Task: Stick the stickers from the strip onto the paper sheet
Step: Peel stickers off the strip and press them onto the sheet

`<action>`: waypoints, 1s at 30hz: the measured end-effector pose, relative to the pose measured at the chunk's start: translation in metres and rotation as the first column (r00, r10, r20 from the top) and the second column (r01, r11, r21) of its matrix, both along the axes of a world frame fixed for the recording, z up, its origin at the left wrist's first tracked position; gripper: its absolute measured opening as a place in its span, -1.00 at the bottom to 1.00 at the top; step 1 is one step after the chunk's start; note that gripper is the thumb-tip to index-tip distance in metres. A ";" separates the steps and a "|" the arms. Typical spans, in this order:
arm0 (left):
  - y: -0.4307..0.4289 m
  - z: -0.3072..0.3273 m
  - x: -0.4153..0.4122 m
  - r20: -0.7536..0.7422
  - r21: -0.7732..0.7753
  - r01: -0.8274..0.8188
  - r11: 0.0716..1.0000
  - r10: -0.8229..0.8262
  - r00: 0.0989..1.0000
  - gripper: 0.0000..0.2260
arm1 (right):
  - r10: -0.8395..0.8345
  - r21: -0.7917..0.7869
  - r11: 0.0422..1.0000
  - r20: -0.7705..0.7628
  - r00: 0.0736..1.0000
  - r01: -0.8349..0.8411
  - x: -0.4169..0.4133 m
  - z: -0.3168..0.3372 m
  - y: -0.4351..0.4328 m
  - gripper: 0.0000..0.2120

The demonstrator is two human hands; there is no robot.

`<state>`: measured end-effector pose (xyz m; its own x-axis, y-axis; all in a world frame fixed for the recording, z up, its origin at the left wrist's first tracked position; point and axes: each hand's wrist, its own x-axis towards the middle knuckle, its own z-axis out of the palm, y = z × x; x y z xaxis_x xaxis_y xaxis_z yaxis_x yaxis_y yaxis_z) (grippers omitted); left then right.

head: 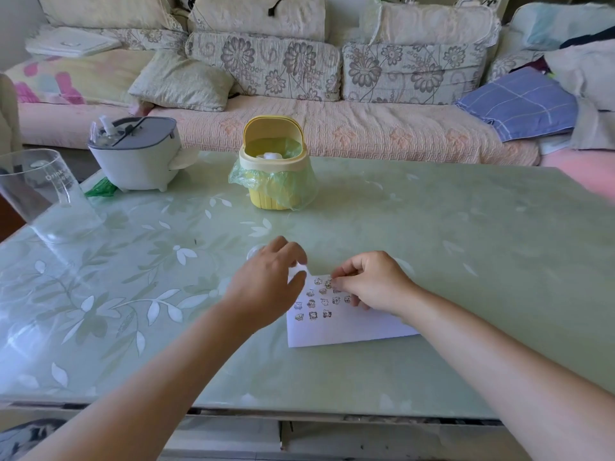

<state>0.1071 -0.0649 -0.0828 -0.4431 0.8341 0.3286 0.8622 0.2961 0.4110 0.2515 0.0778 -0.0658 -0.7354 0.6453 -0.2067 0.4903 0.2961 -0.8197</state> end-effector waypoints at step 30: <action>-0.008 -0.036 0.019 -0.004 -0.224 0.252 0.941 -0.260 0.966 -0.61 | 0.006 0.064 0.998 0.231 0.973 -0.022 0.010 -0.019 0.002 -0.96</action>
